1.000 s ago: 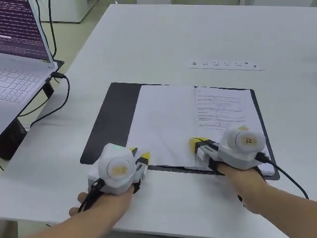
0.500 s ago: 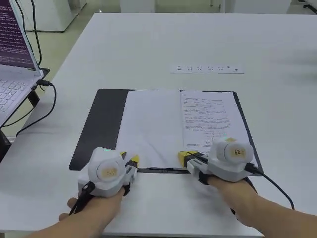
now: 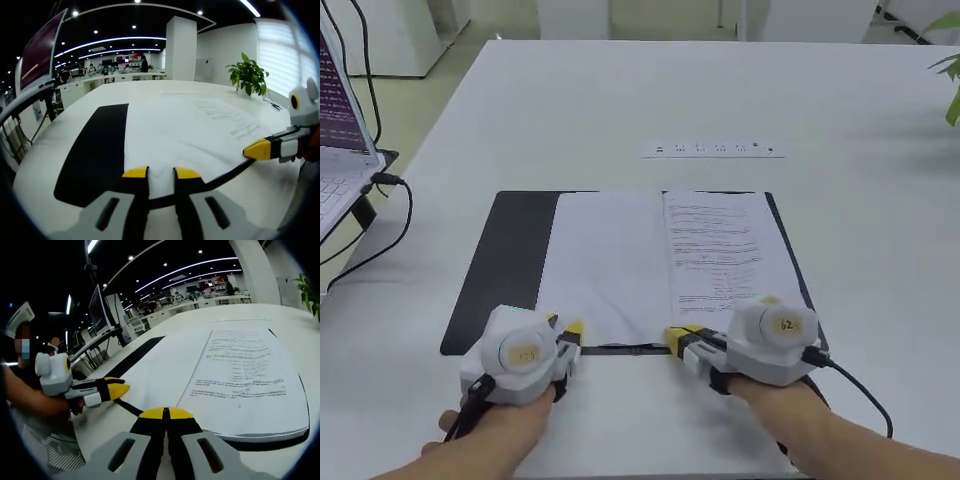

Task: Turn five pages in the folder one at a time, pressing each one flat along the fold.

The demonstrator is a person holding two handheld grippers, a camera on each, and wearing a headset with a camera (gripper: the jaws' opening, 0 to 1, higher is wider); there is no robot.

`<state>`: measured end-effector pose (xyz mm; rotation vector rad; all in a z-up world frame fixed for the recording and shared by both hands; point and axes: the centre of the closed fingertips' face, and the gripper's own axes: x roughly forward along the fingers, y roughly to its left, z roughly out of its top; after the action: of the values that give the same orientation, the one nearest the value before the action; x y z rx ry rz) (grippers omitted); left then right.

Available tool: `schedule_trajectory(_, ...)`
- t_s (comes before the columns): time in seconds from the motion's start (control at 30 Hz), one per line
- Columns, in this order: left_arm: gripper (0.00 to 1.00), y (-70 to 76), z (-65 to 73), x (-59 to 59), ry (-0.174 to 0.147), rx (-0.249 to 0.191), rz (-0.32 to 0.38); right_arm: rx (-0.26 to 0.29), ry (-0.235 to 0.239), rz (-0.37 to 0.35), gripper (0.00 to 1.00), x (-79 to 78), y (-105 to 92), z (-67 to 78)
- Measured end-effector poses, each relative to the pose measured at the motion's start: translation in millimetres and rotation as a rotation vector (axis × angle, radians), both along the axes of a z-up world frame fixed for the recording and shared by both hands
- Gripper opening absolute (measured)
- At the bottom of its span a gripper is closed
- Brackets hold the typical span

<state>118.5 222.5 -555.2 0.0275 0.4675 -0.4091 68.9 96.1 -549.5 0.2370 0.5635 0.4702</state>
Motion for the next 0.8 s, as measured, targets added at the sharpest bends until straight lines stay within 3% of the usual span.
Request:
schedule_trajectory(0.27,0.18,0.1,0.0,-0.3,0.002,-0.002,0.001,0.001,0.037,0.026,0.00,-20.0,1.0,-0.3)
schedule_trajectory(0.5,0.18,0.2,-0.1,-0.3,0.003,0.000,0.000,0.029,0.039,-0.017,0.00,-25.2,-8.1,13.9)
schedule_trajectory(0.57,0.18,0.2,0.0,-0.2,0.005,0.005,-0.003,0.037,0.044,-0.044,0.00,-24.6,-11.5,17.8)
schedule_trajectory(0.6,0.18,0.1,0.1,0.1,0.008,0.004,-0.002,0.059,0.044,-0.093,0.00,-22.8,-16.2,22.4)
schedule_trajectory(0.7,0.18,0.4,1.8,1.2,0.033,-0.012,0.015,0.059,0.046,-0.121,0.00,-25.4,-22.5,27.8)
schedule_trajectory(0.77,0.18,0.2,2.4,1.9,0.082,-0.079,0.053,0.041,0.053,-0.137,0.00,-28.9,-26.8,29.3)
schedule_trajectory(0.8,0.19,0.4,2.9,2.5,0.102,-0.092,0.058,0.042,0.050,-0.145,0.00,-29.6,-28.8,31.4)
